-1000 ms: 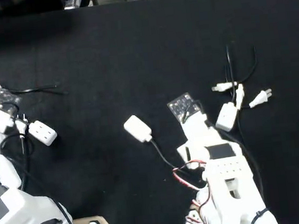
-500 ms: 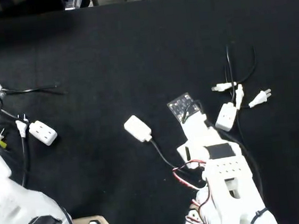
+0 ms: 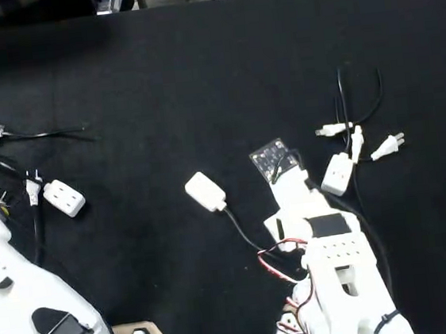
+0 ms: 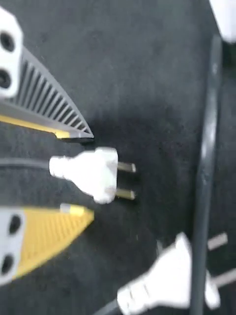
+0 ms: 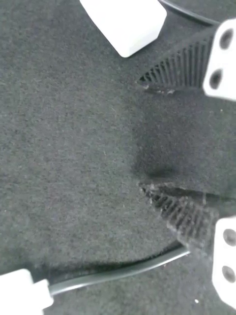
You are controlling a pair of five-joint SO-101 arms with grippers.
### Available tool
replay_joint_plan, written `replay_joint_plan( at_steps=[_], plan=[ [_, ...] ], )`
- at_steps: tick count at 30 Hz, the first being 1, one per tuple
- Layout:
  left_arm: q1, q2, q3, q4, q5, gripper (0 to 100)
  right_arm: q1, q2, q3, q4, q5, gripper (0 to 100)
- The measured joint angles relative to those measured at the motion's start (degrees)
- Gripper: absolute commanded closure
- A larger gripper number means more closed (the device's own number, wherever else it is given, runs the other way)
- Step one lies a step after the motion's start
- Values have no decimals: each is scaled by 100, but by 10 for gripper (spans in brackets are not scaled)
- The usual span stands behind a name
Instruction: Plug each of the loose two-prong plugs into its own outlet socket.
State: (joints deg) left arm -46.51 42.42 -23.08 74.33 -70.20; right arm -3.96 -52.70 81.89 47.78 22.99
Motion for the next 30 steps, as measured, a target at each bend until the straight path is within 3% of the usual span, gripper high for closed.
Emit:
replay_joint_plan(
  at_steps=[8, 16, 20, 25, 30],
  plan=[
    [141, 580, -791, 844, -26, 971, 0, 0, 0, 0, 0, 723],
    [202, 703, -2136, 2374, -35, 971, 0, 0, 0, 0, 0, 723],
    [158, 703, -2338, 2523, -35, 971, 0, 0, 0, 0, 0, 723],
    [141, 448, -1996, 2549, -35, 972, 0, 0, 0, 0, 0, 723],
    [844, -791, -246, 2549, -35, 971, 0, 0, 0, 0, 0, 723]
  ],
)
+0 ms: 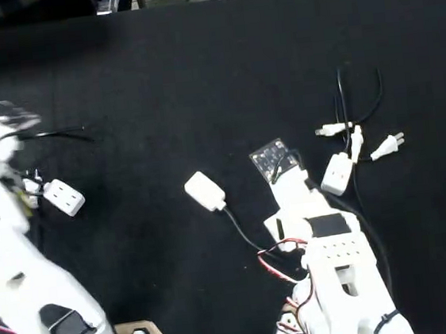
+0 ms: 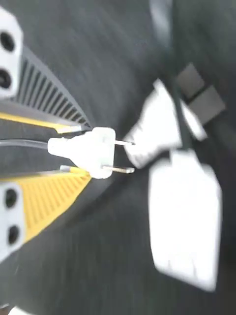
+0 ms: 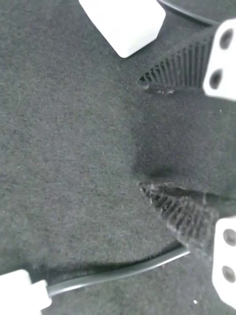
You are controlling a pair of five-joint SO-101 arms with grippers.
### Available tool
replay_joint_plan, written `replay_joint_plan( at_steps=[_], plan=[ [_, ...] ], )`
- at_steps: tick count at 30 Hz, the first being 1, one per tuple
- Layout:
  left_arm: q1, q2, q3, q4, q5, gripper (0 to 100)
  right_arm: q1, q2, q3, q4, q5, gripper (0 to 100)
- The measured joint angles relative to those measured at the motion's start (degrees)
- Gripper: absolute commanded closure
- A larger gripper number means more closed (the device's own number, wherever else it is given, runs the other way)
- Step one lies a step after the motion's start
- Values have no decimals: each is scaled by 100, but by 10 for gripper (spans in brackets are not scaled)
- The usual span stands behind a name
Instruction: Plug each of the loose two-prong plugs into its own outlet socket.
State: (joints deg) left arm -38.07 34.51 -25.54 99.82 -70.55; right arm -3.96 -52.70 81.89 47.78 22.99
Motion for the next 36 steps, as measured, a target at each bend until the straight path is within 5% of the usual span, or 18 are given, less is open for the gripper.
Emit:
replay_joint_plan(
  at_steps=[5, 16, 22, 28, 36],
  plan=[
    [914, -1908, 2391, -413, 220, 971, 0, 0, 0, 0, 0, 723],
    [2743, -4721, 7525, -3411, 958, 970, 0, 0, 18, 0, 0, 723],
    [3393, -4703, 7912, -4070, 1697, 958, 0, 0, 18, 0, 0, 723],
    [3490, -4352, 7851, -4158, 1873, 799, 0, 0, 18, 0, 0, 723],
    [3490, -4431, 7745, -4202, 1890, 819, 0, 0, 18, 0, 0, 723]
  ],
)
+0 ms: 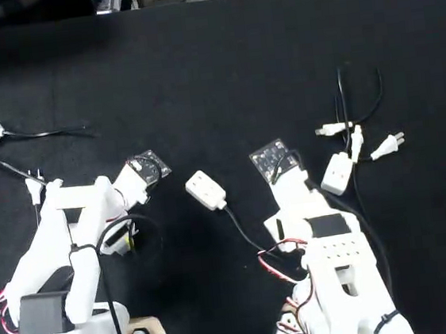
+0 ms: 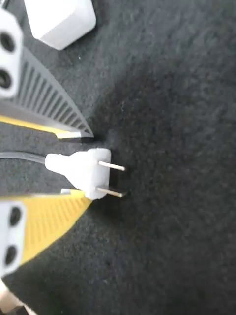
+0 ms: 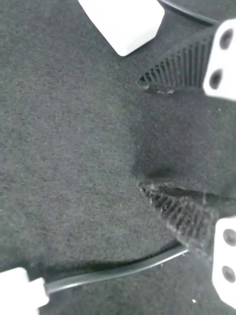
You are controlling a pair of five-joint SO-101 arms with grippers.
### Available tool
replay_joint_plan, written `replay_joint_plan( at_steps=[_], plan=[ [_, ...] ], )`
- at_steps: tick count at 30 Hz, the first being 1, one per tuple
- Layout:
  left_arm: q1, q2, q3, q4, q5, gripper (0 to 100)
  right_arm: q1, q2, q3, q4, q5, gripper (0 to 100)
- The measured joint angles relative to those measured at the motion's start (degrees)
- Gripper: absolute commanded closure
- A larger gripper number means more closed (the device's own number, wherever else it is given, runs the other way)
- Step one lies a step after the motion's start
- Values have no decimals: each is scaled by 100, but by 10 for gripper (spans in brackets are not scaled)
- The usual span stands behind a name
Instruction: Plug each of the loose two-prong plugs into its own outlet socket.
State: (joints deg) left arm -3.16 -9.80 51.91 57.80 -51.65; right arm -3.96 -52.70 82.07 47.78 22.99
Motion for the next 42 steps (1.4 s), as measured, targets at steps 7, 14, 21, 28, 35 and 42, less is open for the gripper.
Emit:
replay_joint_plan(
  at_steps=[7, 14, 21, 28, 35, 42],
  plan=[
    [79, -888, 141, 158, 18, 816, 0, 0, 0, 0, 0, 723],
    [246, -1820, 53, 914, 18, 816, 0, 0, 0, 0, 0, 723],
    [193, -1433, -70, 589, 18, 816, 0, 0, 0, 0, 0, 723],
    [-141, -26, -835, 387, -70, 816, 0, 0, 0, 0, 0, 723],
    [-273, 624, -1204, 369, -123, 819, 0, 0, 0, 0, 0, 723],
    [-431, 651, -1371, 1073, -413, 819, 0, 0, 0, 0, 0, 723]
  ],
)
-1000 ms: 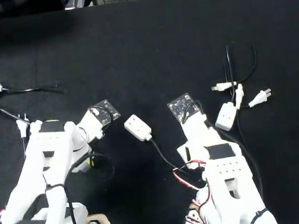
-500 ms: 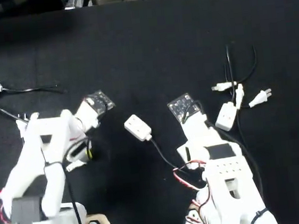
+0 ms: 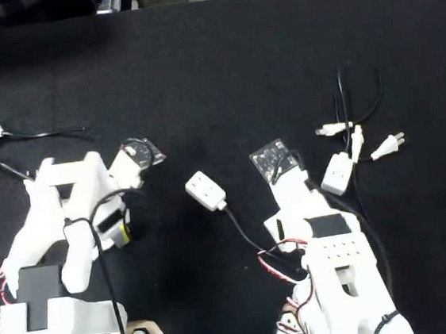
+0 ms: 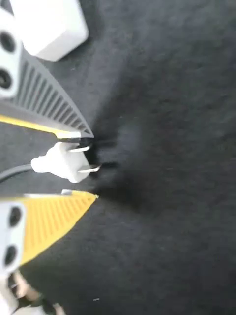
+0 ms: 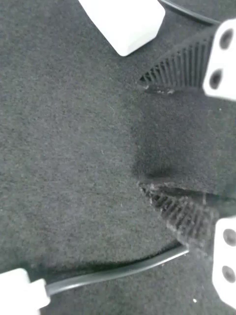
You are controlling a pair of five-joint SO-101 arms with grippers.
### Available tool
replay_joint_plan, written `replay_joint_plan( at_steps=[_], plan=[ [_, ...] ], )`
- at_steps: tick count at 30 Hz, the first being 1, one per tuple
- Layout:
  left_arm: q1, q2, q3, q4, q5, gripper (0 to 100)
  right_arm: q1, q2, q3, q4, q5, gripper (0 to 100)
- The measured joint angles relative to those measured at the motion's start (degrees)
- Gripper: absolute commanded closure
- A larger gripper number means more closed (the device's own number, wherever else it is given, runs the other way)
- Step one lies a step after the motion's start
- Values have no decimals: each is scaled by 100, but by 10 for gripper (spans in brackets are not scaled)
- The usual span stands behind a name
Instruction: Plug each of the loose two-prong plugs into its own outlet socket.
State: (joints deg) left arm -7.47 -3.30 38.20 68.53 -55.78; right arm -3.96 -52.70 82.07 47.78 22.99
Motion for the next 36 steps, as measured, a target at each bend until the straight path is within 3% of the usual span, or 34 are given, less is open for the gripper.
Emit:
replay_joint_plan(
  at_steps=[13, 25, 29, 36],
  plan=[
    [-237, 0, -1653, 1266, 9, 819, 0, 0, 0, 0, 0, 723],
    [-1266, -88, -1187, 1327, 44, 820, 0, 0, 0, 0, 0, 723],
    [-1503, -853, -299, 747, 167, 820, 0, 0, 0, 0, 0, 723],
    [-1556, -2760, 2075, -1380, 1231, 816, 0, 0, 0, 0, 0, 723]
  ],
)
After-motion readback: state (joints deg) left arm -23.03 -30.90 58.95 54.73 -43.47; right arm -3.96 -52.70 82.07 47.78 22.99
